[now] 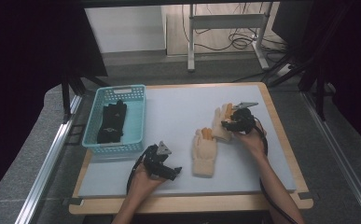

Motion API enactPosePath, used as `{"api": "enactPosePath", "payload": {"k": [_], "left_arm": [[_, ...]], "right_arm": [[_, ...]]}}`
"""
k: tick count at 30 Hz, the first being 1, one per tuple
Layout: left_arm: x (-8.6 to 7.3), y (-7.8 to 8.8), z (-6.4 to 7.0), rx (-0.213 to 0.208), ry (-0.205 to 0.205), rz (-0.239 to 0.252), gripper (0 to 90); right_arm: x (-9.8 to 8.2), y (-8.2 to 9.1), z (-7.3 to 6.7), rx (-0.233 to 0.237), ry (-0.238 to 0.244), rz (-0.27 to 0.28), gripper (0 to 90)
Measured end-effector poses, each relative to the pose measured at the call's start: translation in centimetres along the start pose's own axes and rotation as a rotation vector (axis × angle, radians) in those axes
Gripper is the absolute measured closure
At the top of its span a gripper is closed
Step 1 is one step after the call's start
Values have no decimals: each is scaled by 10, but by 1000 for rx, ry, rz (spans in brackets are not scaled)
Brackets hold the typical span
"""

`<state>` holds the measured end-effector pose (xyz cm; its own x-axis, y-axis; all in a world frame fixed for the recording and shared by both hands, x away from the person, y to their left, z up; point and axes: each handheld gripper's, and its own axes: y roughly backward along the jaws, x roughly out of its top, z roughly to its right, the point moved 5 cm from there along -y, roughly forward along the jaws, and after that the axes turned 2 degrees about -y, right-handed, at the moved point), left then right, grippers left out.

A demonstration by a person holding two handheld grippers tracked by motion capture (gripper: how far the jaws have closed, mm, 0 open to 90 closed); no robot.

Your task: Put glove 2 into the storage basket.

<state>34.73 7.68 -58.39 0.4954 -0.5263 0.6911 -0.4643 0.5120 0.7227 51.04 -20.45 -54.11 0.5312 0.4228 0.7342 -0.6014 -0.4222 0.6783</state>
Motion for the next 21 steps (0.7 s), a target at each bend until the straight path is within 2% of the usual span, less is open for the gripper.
{"api": "enactPosePath", "payload": {"k": [5,8,11,14,21], "left_arm": [[0,0,0,0,0,0,5],[0,0,0,0,0,0,5],[0,0,0,0,0,0,5],[0,0,0,0,0,0,5],[0,0,0,0,0,0,5]], "right_arm": [[-8,-9,0,-12,13,-7,437],[-11,-10,0,-20,8,3,497],[-10,-8,0,-37,5,-4,560],[-8,-4,-2,-49,31,-5,580],[3,16,-4,-27,25,33,582]]}}
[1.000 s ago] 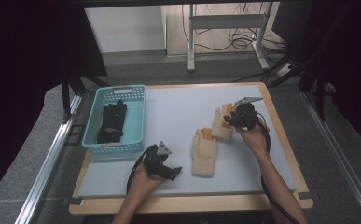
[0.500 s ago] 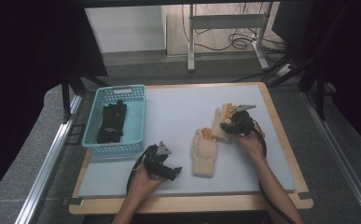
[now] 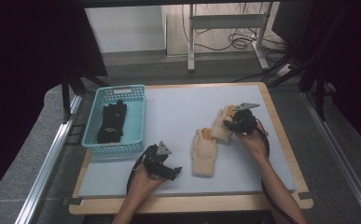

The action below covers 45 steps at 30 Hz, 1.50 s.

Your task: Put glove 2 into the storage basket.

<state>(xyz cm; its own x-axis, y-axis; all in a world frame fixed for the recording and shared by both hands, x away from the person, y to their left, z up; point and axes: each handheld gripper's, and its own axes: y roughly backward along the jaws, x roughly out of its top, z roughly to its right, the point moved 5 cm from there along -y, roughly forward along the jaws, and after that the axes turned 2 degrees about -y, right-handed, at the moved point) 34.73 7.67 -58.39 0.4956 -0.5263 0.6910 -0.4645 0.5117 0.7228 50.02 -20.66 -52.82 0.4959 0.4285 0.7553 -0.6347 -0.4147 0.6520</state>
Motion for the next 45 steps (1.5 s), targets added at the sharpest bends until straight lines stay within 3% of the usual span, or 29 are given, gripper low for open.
{"api": "enactPosePath", "payload": {"k": [11,18,22,33,37,45], "left_arm": [[0,0,0,1,4,3,5],[0,0,0,1,-1,2,5],[0,0,0,1,4,4,5],[0,0,0,2,4,5,5],[0,0,0,1,6,5,5],[0,0,0,1,2,4,5]], "right_arm": [[18,51,-20,69,36,61,582],[21,78,-49,152,68,89,582],[18,87,-70,223,91,95,581],[-6,75,-118,347,143,40,581],[-12,67,-124,344,165,20,579],[-20,46,-121,303,178,-17,558]]}}
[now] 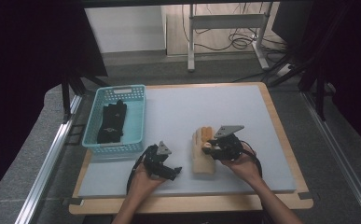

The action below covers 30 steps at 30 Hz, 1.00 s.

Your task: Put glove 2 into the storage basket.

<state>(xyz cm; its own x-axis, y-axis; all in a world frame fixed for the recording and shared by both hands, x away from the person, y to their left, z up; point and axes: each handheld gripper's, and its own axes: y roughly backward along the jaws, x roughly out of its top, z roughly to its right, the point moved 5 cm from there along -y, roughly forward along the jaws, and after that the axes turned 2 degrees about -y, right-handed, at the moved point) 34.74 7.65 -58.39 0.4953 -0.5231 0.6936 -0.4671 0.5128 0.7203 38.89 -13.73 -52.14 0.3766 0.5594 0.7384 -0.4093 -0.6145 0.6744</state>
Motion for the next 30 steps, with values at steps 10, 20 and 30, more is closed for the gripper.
{"api": "enactPosePath", "payload": {"k": [10,20,30], "left_arm": [[0,0,0,-1,2,1,5],[0,0,0,-1,0,-1,5],[0,1,1,0,6,2,9]], "right_arm": [[-2,9,12,-27,-41,25,428],[-12,27,27,-54,-93,59,416],[-22,42,31,-49,-107,55,513]]}}
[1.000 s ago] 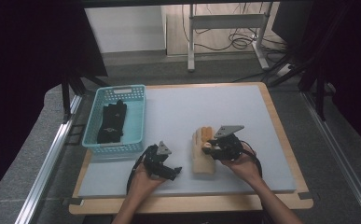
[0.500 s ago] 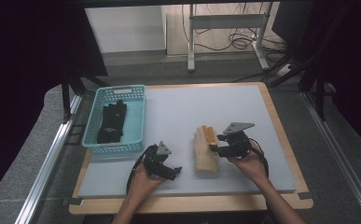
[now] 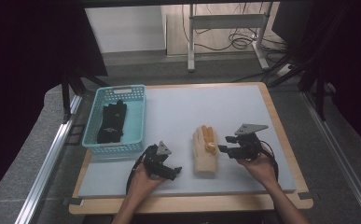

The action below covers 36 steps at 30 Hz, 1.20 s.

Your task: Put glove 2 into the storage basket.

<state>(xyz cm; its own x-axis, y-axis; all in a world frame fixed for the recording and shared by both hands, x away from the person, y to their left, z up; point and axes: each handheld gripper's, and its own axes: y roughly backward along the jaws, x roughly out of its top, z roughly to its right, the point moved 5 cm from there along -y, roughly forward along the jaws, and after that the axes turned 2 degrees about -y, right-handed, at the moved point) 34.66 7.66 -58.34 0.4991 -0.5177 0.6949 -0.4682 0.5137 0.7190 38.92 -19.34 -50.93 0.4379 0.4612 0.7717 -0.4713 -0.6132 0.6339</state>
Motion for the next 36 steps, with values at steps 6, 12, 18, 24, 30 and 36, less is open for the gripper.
{"api": "enactPosePath", "payload": {"k": [6,12,18,24,30,36], "left_arm": [[-4,6,1,9,-10,-8,21],[-15,18,-7,47,16,-28,19],[-32,32,-16,84,63,-28,17],[-39,35,-22,73,69,-7,12],[-39,34,-23,65,66,-7,2],[-39,34,-23,65,61,-11,0]], "right_arm": [[-24,-5,0,52,-23,-52,751],[-38,-9,-8,79,-21,-68,805],[-45,-19,-19,102,4,-90,805],[-45,-30,-31,116,35,-102,805],[-40,-38,-42,139,48,-104,802],[-32,-51,-55,138,85,-100,775]]}}
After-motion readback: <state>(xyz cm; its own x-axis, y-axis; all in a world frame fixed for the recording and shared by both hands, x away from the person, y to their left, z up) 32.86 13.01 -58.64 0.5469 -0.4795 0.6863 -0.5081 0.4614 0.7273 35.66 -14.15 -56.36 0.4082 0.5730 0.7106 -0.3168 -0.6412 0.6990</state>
